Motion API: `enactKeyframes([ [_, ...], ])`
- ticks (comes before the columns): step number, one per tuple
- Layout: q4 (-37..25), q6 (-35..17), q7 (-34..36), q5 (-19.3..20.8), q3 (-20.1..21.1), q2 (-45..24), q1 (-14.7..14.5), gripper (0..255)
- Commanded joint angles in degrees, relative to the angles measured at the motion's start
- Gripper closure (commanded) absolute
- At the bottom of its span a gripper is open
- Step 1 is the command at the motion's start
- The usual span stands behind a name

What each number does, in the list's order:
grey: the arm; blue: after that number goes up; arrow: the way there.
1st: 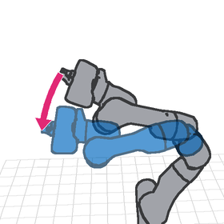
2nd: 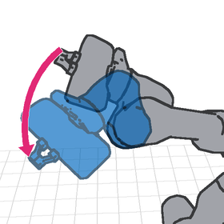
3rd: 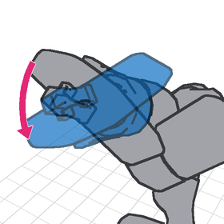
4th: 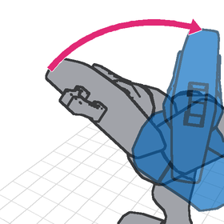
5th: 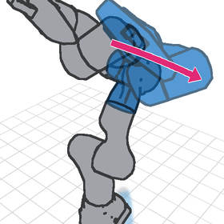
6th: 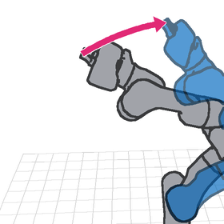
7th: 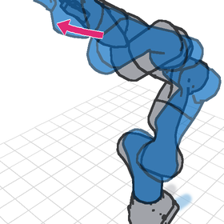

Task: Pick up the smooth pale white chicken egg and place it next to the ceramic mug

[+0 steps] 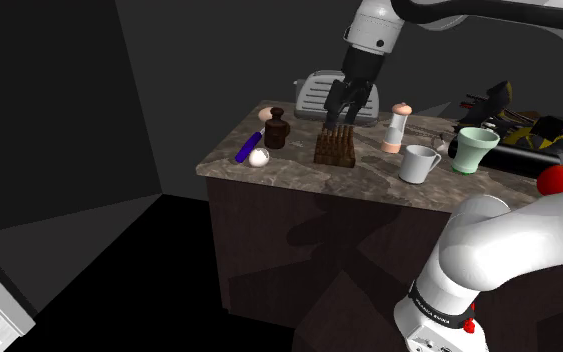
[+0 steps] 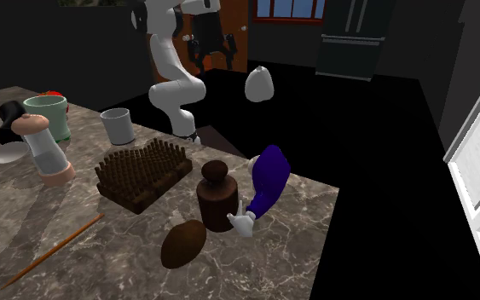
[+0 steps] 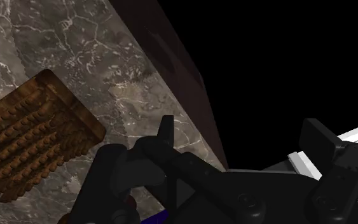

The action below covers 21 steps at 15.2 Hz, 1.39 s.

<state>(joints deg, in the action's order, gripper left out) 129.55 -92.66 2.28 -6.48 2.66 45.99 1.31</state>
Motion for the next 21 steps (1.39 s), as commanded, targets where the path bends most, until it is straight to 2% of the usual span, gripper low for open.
enactKeyframes([
  [1,0.00,0.00,0.00,0.00,0.00,0.00,0.00,0],
  [7,6.69,-13.67,-21.19,1.09,-9.84,-3.27,-4.49,0],
  [12,7.20,-23.55,-39.79,-0.69,-18.69,-10.66,-9.92,0],
  [17,3.23,-30.10,-60.10,-6.67,-28.04,-21.00,-17.59,0],
  [21,-2.90,-31.46,-77.89,-15.33,-35.22,-30.99,-24.25,0],
])
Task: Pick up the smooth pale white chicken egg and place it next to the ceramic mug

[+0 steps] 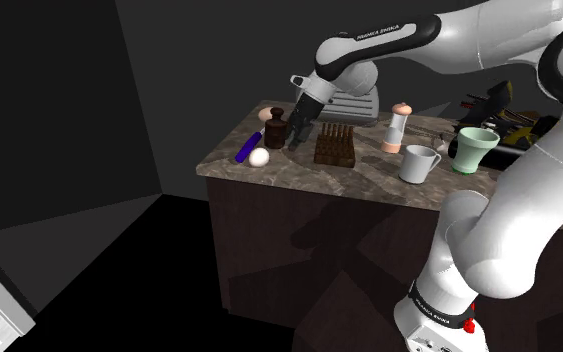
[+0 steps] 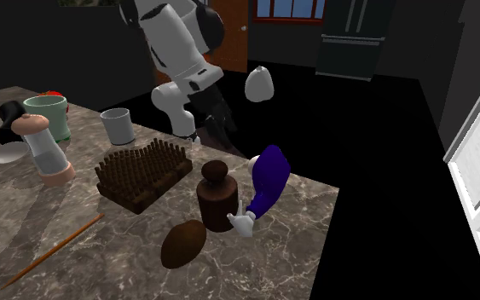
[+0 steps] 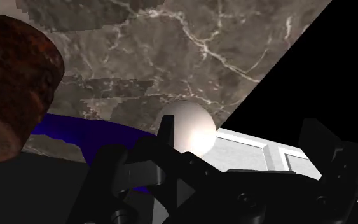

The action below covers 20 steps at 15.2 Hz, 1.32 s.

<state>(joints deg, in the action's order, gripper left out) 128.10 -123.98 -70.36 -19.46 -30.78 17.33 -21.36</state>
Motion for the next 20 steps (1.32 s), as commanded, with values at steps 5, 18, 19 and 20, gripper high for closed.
enactKeyframes([
  [5,-12.19,4.25,-27.48,-16.58,-7.15,-16.98,-5.96,0],
  [18,-10.72,0.46,-29.72,-20.48,-5.70,-20.37,-6.47,0],
  [19,-10.72,0.46,-29.72,-20.48,-5.71,-20.37,-6.48,0],
  [20,-10.72,0.46,-29.72,-20.48,-5.72,-20.37,-6.49,0],
])
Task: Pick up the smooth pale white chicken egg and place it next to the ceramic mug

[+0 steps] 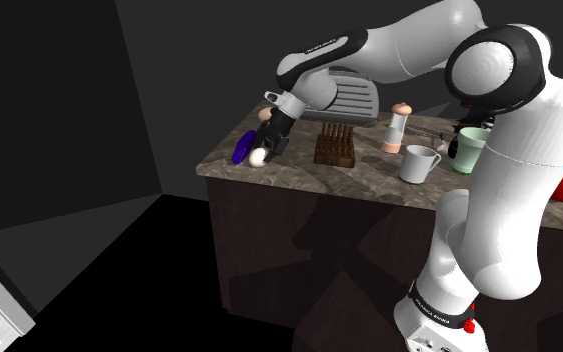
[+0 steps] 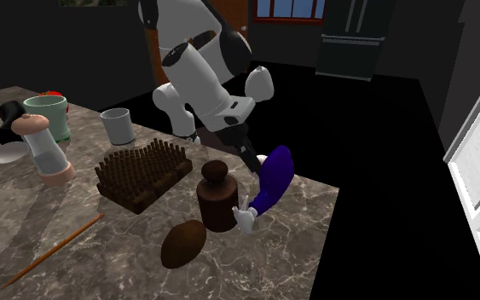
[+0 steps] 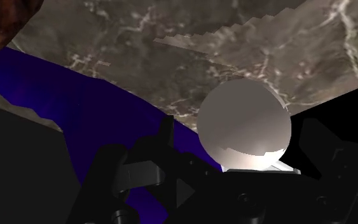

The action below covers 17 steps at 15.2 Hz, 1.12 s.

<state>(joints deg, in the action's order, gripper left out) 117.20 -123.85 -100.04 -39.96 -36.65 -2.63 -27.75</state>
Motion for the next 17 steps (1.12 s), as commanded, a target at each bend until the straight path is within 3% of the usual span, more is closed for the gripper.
enactKeyframes([
  [1,0.18,0.33,-0.04,0.01,0.14,-0.40,-0.12,0],
  [2,0.12,0.34,-0.11,-0.06,0.13,-0.50,-0.09,255],
  [11,0.18,0.33,-0.04,0.01,0.12,-0.41,-0.13,255],
  [17,-2.17,3.12,3.35,2.90,-0.02,1.62,-0.26,255],
])
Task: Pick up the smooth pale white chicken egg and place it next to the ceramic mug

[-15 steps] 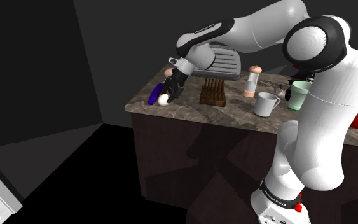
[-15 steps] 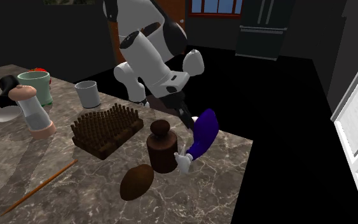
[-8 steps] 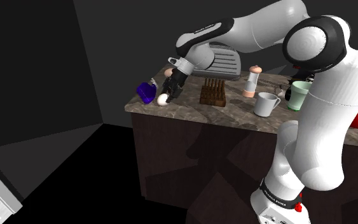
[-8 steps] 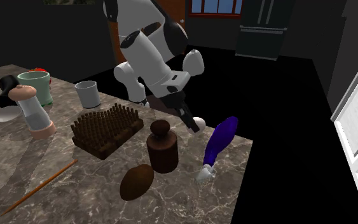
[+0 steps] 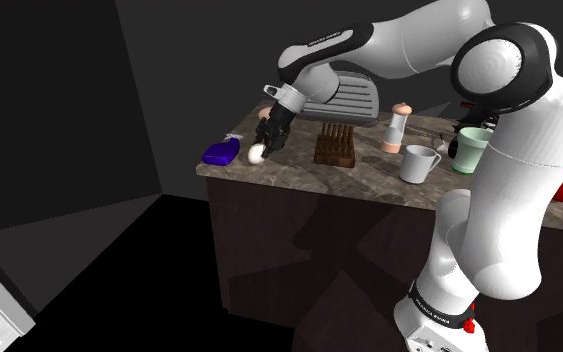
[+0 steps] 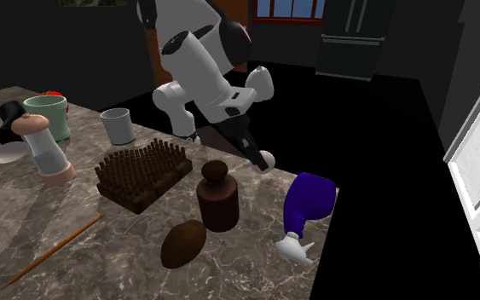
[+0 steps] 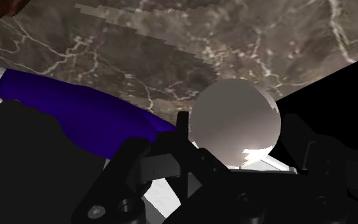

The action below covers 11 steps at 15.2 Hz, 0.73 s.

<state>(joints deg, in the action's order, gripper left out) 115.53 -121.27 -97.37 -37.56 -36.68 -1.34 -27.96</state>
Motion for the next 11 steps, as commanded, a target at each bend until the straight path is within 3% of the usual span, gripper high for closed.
enactKeyframes([
  [1,-0.94,1.04,1.22,0.94,0.01,0.62,-0.05,255],
  [11,-6.10,6.43,6.06,4.38,0.00,2.75,-0.02,255],
])
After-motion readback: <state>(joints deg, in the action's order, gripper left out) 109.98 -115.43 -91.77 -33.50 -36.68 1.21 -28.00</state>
